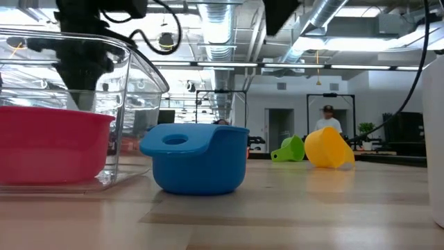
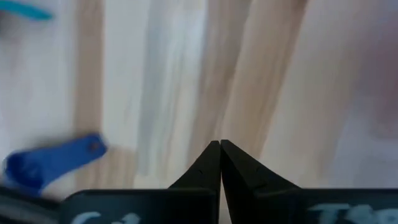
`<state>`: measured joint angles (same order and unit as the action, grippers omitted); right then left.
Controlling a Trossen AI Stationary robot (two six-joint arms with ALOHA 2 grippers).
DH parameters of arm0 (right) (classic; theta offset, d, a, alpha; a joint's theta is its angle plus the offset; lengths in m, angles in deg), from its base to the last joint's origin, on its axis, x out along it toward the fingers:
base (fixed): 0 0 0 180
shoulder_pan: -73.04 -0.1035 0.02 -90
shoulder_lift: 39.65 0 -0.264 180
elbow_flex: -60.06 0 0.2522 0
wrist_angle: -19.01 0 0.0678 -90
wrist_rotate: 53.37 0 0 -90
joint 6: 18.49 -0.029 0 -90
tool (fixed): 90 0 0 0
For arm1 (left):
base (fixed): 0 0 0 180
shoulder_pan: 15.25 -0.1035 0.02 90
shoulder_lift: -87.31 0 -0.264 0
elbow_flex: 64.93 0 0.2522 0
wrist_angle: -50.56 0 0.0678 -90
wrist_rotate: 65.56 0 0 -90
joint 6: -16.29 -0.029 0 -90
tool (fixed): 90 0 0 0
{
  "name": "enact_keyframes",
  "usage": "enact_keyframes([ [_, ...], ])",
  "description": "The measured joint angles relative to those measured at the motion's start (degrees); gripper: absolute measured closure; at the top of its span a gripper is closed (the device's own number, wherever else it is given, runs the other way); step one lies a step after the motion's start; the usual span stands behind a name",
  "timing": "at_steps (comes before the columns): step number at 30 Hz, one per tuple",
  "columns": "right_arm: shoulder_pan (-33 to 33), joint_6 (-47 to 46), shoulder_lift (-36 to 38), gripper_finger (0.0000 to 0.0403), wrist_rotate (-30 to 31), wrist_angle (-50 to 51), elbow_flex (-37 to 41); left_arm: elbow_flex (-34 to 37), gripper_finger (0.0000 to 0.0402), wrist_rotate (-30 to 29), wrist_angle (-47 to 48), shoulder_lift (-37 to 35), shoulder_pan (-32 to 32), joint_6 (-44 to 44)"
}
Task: Nest measuring cups in basket
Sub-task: Stack the blue measuring cup on top of the red measuring cup in the transparent bin
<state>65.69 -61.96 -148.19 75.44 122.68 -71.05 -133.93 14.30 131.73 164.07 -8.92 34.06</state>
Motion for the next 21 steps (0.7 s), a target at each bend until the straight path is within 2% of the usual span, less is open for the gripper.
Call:
enact_keyframes([
  [7, 3.6, 6.7, 0.0, 0.0333, -12.7, -3.8, 7.1, 0.0, 0.0401, -3.6, 4.0, -11.9, 0.9, 3.4],
  [16, 4.0, 24.1, 0.0, 0.0333, -30.5, -28.8, 16.4, 0.0, 0.0401, -10.9, 4.0, -30.0, 0.9, 10.8],
  [21, 3.0, 27.3, 0.0, 0.0333, -37.4, -38.2, 22.7, 0.0, 0.0401, -11.1, 4.0, -35.7, 0.9, 12.9],
])
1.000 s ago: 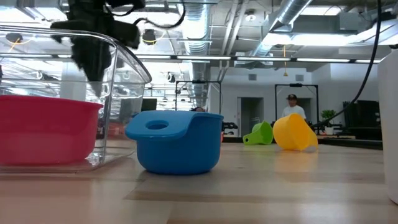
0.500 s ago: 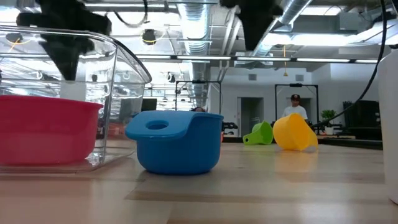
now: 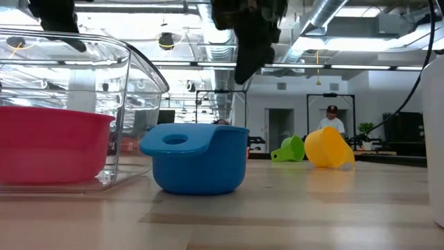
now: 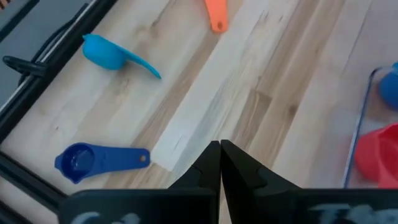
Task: Nest measuring cups in basket
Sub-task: Stack the blue measuring cup on top of the red measuring cup in the transparent bin
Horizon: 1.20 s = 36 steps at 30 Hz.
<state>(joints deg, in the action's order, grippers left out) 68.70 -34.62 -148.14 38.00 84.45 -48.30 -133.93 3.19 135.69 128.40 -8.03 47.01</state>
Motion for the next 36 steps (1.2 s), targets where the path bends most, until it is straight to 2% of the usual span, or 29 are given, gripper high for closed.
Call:
enact_keyframes([
  [7, -1.0, -1.6, 0.0, 0.0333, -9.0, -13.9, 7.4, 0.0, 0.0401, -0.1, 0.0, -3.0, 0.0, -0.5],
  [16, -1.7, -4.8, -2.6, 0.0333, -9.4, -16.7, 8.9, 0.0, 0.0401, -0.9, -0.1, -2.5, 0.0, -1.5],
  [18, -1.9, -4.6, -4.5, 0.0333, -9.5, -20.5, 8.6, 0.0, 0.0401, -1.3, -0.1, -2.5, 0.0, -1.5],
  [20, -2.0, -4.5, -5.1, 0.0333, -10.3, -19.2, 8.8, 0.0, 0.0401, -1.6, -0.2, -2.4, 0.0, -1.5],
  [23, -2.6, -4.8, -7.5, 0.0333, -11.9, -23.8, 8.4, 0.0, 0.0401, -1.7, 0.1, -2.2, 0.0, -1.5],
  [25, -3.0, -4.9, -7.7, 0.0333, -13.0, -21.9, 8.6, 0.0, 0.0401, -1.7, 0.0, -1.7, 0.0, -1.5],
  [27, -3.4, -4.9, -8.8, 0.0331, -13.8, -25.3, 7.9, 0.0, 0.0401, -2.1, 0.1, -1.7, 0.0, -1.6],
  [36, -2.6, -4.9, -7.6, 0.0278, -14.0, -27.5, 7.9, 0.1, 0.0401, -2.1, 0.3, 0.3, 0.0, -2.0],
])
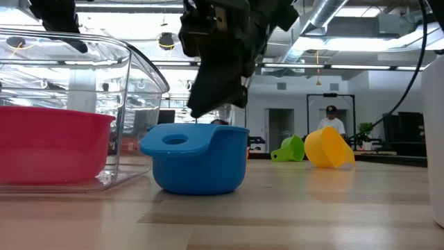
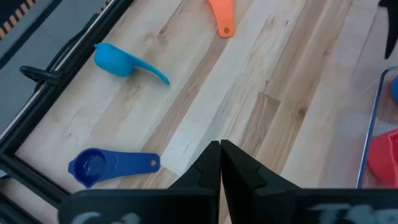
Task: Nest measuring cups in basket
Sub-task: Stack the blue measuring cup on top of the red measuring cup in the transparent bin
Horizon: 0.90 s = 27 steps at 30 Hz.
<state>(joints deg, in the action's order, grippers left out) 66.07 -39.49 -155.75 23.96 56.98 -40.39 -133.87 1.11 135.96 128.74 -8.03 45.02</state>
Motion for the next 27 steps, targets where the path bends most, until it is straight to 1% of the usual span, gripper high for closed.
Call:
enact_keyframes([
  [3, 0.5, -0.6, 0.0, 0.0255, -1.2, 0.9, 0.0, 0.0, 0.0401, 0.4, 0.0, 0.3, 0.0, 0.0],
  [7, 0.6, -1.4, 0.0, 0.023, -6.0, 1.4, -0.3, 0.0, 0.0401, 1.5, 0.0, 0.4, 0.0, 0.0],
  [13, -1.4, -0.2, 0.0, 0.0213, -6.9, 1.9, -0.3, 0.0, 0.0401, 1.8, 0.0, 0.3, 0.0, -0.6],
  [19, -2.7, 2.9, -0.6, 0.0213, -6.1, 4.1, -0.4, 0.0, 0.0401, 1.4, 0.0, 0.3, 0.0, -1.1],
  [24, -2.9, 2.2, -0.6, 0.0219, -1.6, 7.8, -0.4, 0.0, 0.0401, 1.4, 0.0, 0.3, 0.0, -1.1],
  [27, -2.7, 1.1, -0.6, 0.022, -1.0, 9.5, -0.3, 0.0, 0.0401, 1.4, 0.0, 0.3, 0.0, -1.0],
])
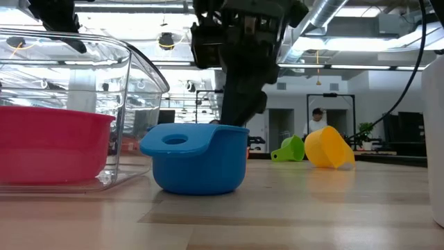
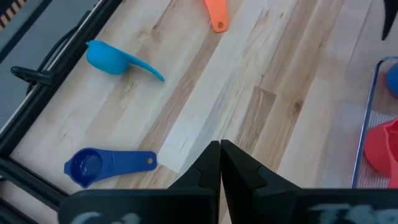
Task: Nest measuring cups in basket
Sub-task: Stack the blue measuring cup on top of the red measuring cup in the transparent bin
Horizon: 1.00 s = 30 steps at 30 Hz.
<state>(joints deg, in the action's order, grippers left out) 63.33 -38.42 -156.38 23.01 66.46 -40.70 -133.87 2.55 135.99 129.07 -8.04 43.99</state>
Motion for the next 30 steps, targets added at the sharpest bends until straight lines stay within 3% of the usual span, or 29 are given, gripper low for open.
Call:
enact_keyframes([
  [30, -1.8, -7.5, -2.0, 0.0226, 1.4, -3.6, 0.1, 0.0, 0.0401, -0.2, 0.0, 0.0, 0.0, -0.7],
])
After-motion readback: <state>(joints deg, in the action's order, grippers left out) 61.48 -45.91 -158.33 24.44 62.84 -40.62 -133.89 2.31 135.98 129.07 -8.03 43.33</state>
